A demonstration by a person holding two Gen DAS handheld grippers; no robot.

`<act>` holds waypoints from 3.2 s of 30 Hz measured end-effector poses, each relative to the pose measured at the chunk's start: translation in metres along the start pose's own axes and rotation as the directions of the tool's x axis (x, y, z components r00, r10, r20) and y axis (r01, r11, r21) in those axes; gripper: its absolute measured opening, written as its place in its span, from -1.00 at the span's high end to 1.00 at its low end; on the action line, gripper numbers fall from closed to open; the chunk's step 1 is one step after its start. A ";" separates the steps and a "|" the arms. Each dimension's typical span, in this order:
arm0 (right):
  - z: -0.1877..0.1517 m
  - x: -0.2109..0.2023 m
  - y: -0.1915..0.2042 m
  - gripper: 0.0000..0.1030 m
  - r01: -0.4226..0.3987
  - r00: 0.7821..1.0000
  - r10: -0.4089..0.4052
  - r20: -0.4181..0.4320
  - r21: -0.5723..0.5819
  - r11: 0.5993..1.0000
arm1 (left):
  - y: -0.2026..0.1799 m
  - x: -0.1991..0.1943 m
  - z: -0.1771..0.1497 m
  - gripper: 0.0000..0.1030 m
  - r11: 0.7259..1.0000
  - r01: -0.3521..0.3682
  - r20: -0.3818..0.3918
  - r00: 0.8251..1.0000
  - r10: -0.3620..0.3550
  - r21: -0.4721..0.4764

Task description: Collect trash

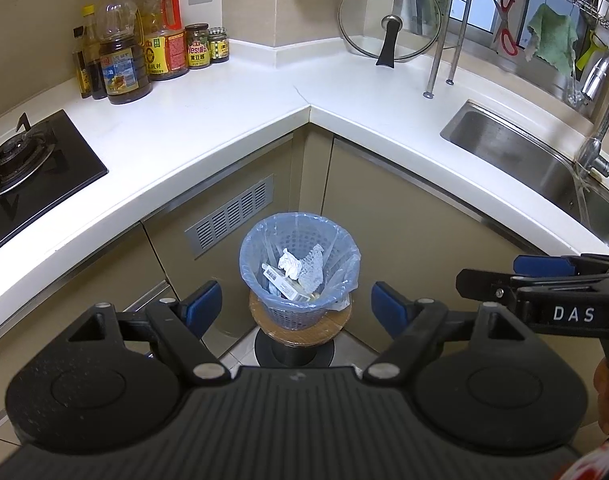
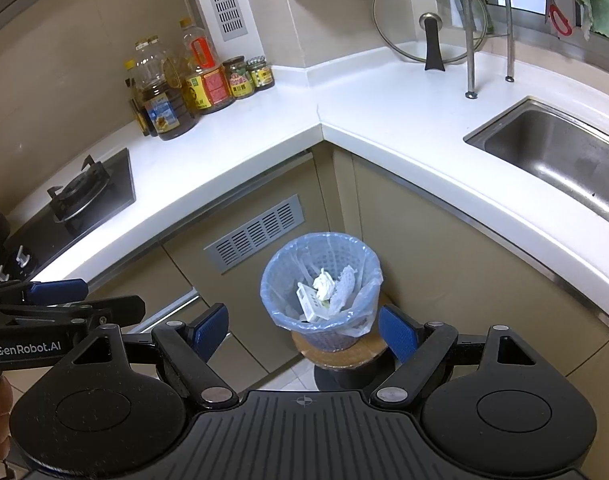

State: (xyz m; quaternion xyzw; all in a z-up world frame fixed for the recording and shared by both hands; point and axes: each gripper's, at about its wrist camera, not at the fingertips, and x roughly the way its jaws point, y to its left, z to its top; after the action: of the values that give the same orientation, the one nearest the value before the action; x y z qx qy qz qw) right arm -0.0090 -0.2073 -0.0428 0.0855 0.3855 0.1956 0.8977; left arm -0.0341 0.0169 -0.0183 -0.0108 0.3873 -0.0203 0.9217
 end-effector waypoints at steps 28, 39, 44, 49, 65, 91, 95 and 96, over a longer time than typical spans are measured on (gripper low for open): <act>0.002 0.001 0.001 -0.59 0.004 1.000 -0.004 -0.002 0.004 1.000 | -0.004 0.002 0.001 -0.56 1.000 0.010 0.002 1.000 -0.010 0.010; 0.004 0.001 0.001 -0.60 0.006 1.000 -0.006 -0.001 0.003 1.000 | -0.004 0.002 0.002 -0.56 1.000 0.011 0.003 1.000 -0.011 0.008; 0.004 0.001 0.001 -0.60 0.004 1.000 -0.004 -0.001 0.003 1.000 | -0.005 0.001 0.002 -0.56 1.000 0.011 0.004 1.000 -0.011 0.009; 0.004 0.001 0.000 -0.60 0.004 1.000 -0.004 -0.001 0.001 1.000 | -0.007 0.001 0.002 -0.56 1.000 0.010 0.004 1.000 -0.010 0.008; 0.006 0.002 -0.002 -0.60 0.004 1.000 -0.004 0.000 -0.001 1.000 | -0.007 0.002 0.008 -0.56 1.000 0.022 0.009 1.000 -0.022 0.014; 0.010 0.006 -0.005 -0.60 0.011 1.000 -0.011 0.002 -0.001 1.000 | -0.001 0.007 0.011 -0.57 0.999 0.038 0.011 0.999 -0.038 0.024; 0.010 0.007 -0.004 -0.60 0.016 1.000 -0.016 0.004 0.000 1.000 | 0.003 0.007 0.011 -0.57 0.999 0.045 0.013 0.999 -0.045 0.029; 0.010 0.007 -0.005 -0.60 0.016 1.000 -0.016 0.004 0.000 1.000 | 0.004 0.007 0.011 -0.57 0.999 0.045 0.013 0.999 -0.046 0.030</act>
State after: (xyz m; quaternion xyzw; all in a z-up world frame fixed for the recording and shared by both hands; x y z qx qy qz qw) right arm 0.0044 -0.2087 -0.0419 0.0828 0.3843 0.1883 0.9000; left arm -0.0211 0.0206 -0.0158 -0.0060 0.3803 -0.0470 0.9237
